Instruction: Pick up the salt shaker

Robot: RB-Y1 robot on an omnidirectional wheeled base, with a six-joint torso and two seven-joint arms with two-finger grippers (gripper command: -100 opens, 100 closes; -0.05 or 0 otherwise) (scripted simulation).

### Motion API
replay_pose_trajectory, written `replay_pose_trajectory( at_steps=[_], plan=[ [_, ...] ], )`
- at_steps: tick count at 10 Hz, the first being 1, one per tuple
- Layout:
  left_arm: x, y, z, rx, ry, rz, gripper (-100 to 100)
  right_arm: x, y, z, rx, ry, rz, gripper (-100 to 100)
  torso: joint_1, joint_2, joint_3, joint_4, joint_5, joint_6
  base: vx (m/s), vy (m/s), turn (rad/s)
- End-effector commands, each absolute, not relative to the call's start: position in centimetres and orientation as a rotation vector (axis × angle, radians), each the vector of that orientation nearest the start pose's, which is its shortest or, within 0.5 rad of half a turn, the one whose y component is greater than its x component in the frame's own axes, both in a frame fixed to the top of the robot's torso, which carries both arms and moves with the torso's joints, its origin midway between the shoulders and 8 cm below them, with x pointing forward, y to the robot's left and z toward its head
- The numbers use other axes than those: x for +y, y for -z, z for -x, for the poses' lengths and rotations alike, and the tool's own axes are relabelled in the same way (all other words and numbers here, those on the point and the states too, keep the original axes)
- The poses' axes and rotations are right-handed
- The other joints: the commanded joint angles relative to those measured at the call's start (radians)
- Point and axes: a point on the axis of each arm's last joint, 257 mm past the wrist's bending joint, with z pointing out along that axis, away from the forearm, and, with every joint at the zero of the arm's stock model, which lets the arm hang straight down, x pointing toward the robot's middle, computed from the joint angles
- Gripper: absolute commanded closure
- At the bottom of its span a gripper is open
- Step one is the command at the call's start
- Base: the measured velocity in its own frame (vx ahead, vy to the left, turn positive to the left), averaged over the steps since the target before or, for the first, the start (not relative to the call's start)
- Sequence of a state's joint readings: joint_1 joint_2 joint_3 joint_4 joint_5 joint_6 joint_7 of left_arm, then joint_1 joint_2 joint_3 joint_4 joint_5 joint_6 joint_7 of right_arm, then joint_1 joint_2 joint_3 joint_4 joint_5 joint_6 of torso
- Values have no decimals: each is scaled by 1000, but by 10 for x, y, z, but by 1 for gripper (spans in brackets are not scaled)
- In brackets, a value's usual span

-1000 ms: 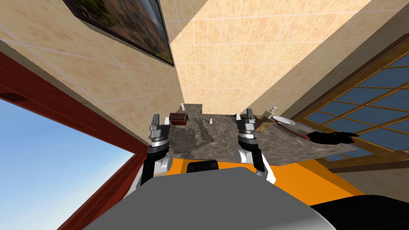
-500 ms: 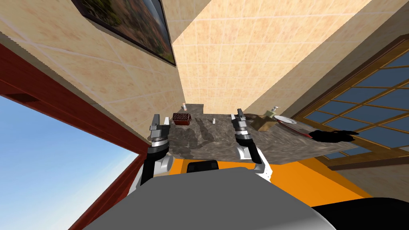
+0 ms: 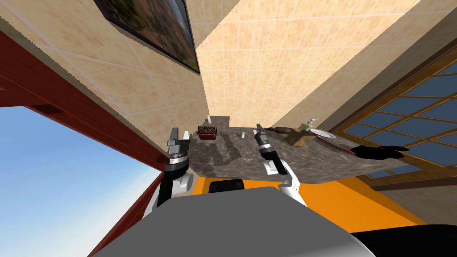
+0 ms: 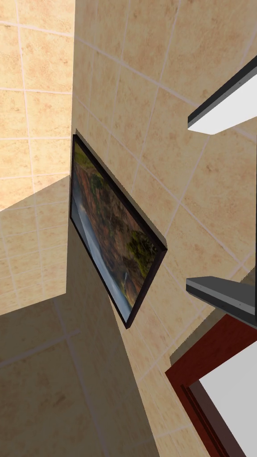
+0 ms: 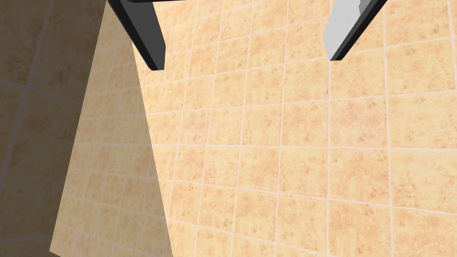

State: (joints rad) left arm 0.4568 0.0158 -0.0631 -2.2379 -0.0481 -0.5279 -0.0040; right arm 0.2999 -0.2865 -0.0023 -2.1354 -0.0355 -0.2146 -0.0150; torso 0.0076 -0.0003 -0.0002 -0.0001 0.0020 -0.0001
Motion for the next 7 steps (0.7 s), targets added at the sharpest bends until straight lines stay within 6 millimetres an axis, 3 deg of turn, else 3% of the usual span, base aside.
replay_pose_trajectory(
  at_steps=[1,2,7],
  plan=[
    [246,-24,-354,640,1354,600,0,-262,45,-446,1063,-1237,-674,-100,0,0,0,0,0,0,-2,89,29],
    [246,-24,-354,640,1354,600,0,-262,47,-446,1069,-1233,-681,-100,-1,0,0,0,0,0,2,60,16],
    [246,-24,-354,640,1354,600,0,-264,113,-484,1317,-1107,-711,-100,-1,0,0,0,0,0,2,100,72]
  ],
)
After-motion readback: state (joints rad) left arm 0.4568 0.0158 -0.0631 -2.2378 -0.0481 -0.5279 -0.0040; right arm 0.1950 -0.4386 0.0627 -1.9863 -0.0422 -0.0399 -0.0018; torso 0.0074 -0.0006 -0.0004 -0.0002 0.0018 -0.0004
